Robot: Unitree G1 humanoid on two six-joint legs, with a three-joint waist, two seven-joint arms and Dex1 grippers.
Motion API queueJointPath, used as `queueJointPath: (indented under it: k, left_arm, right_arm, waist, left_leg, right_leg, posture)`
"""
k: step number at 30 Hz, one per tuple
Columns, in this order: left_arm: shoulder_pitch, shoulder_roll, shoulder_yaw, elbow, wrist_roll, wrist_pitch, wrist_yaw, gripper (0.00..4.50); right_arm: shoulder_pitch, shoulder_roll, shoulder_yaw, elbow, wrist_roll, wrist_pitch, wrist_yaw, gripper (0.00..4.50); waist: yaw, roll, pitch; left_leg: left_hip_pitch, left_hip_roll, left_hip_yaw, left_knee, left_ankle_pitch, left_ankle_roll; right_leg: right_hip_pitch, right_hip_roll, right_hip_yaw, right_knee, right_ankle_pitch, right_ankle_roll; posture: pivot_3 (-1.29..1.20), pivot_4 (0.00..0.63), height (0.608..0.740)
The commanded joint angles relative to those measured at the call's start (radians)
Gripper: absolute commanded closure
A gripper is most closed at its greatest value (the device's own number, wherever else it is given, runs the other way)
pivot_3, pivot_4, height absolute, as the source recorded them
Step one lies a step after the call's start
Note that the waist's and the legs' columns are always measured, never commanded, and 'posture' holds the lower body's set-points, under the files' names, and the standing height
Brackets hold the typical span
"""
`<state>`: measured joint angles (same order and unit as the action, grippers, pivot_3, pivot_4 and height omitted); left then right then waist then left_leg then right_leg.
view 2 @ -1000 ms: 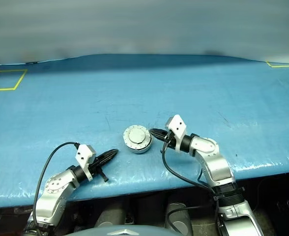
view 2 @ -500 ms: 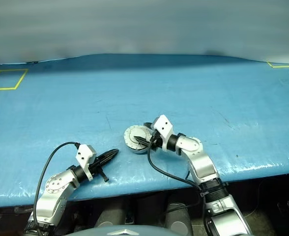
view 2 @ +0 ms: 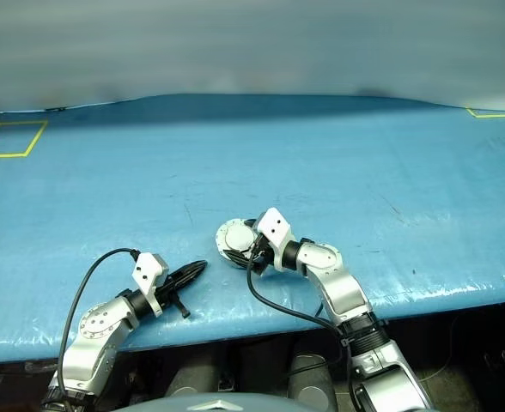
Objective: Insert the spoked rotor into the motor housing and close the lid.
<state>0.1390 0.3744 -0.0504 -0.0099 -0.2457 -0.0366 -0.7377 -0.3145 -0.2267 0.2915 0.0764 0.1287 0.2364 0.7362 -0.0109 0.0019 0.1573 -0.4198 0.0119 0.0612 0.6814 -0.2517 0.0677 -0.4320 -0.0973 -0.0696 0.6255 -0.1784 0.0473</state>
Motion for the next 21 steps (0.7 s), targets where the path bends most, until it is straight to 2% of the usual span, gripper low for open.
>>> queueJointPath:
  k: [1, 5, 14, 21]
  left_arm:
    - [0.006, -0.005, -0.008, -0.013, 0.004, -0.007, 0.003, 4.5]
    - [0.007, -0.005, -0.007, -0.011, 0.003, -0.008, 0.002, 4.5]
    - [0.007, -0.003, -0.006, -0.007, -0.003, -0.005, -0.008, 4.5]
    - [0.001, -0.005, -0.01, -0.002, -0.005, 0.001, -0.014, 4.5]
  right_arm:
    - [-0.004, 0.002, -0.001, 0.023, -0.014, -0.011, -0.014, 0.42]
    - [-0.001, -0.006, -0.008, 0.011, 0.0, -0.006, -0.001, 1.47]
    - [-0.018, -0.049, -0.015, -0.105, 0.081, 0.107, 0.082, 1.47]
    - [-0.03, -0.064, 0.013, -0.139, 0.057, 0.143, 0.077, 1.47]
  waist:
    - [0.0, 0.0, 0.0]
    - [0.0, 0.0, 0.0]
    - [0.001, 0.0, 0.0]
    - [0.002, 0.0, 0.0]
  left_leg:
    - [0.0, 0.0, 0.0, 0.0, 0.0, 0.0]
    - [0.0, 0.0, 0.0, 0.0, 0.0, 0.0]
    - [0.0, 0.0, 0.0, 0.0, -0.001, 0.0]
    - [0.0, 0.001, 0.0, -0.001, -0.001, -0.001]
  right_leg:
    - [0.0, 0.0, 0.0, 0.0, 0.0, 0.0]
    - [0.0, 0.0, 0.0, 0.0, 0.0, 0.0]
    - [0.0, -0.001, 0.0, 0.0, 0.0, -0.001]
    - [-0.001, -0.001, -0.001, 0.0, -0.001, -0.001]
  posture:
    - [0.0, 0.15, 0.74]
    - [0.0, 0.15, 0.74]
    - [0.0, 0.15, 0.74]
    - [0.0, 0.15, 0.74]
